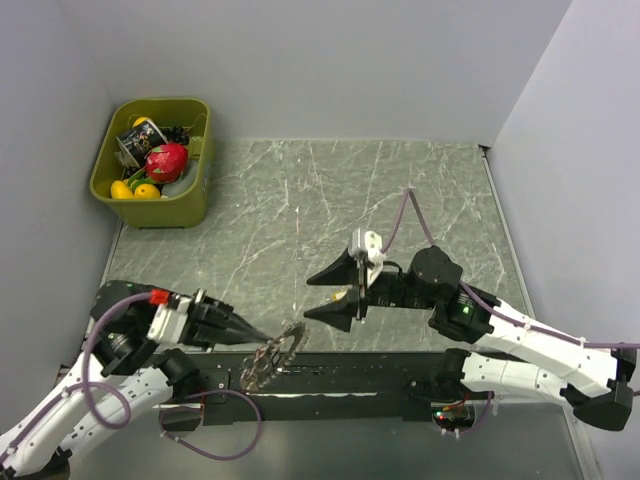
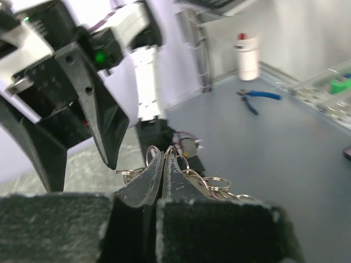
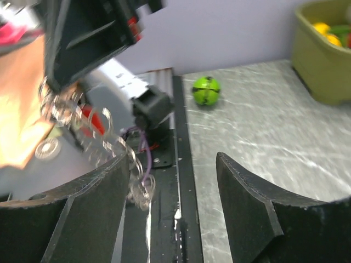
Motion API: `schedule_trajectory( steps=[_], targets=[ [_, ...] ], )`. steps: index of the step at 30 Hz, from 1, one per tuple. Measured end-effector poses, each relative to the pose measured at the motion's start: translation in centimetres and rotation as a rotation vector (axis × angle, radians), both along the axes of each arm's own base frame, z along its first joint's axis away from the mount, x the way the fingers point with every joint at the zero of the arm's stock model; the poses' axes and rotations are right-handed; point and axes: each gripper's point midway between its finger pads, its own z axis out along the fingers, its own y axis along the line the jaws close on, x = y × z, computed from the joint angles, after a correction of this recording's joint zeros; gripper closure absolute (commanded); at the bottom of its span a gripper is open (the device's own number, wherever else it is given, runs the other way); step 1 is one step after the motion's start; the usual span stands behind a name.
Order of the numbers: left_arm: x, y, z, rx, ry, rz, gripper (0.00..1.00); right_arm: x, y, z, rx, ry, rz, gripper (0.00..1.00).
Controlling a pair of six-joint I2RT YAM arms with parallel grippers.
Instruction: Put the keys on the keyring
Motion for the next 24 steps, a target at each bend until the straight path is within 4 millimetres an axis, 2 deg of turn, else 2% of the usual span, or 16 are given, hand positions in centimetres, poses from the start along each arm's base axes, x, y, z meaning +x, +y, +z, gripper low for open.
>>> schedule_trajectory(
  steps=[4,7,11,15,19,24],
  targets=[
    [3.5,-2.0,-1.5,0.02,0.09,0.117,0.99,3.4,-0.7,-0.5,-0.002,0.095,-0.124,0.29],
    [6.8,-3.7,-4.8,0.081,0.197,0.216,0.99,6.1,-1.7,-1.3,0.002,0.174,-0.219,0.28],
    [10.8,-5.1,-10.0,0.186,0.333,0.372,0.99,8.9,-3.1,-4.1,-0.017,0.284,-0.323,0.27],
    [13.3,-5.1,-13.5,0.269,0.404,0.502,0.99,9.8,-3.4,-6.5,-0.051,0.358,-0.351,0.26],
    [14.4,-4.9,-14.9,0.312,0.419,0.569,0.99,9.9,-3.4,-8.3,-0.084,0.397,-0.349,0.25],
    [15.2,-5.0,-16.9,0.398,0.452,0.61,0.99,10.0,-3.5,-9.7,-0.105,0.428,-0.353,0.24]
  ],
)
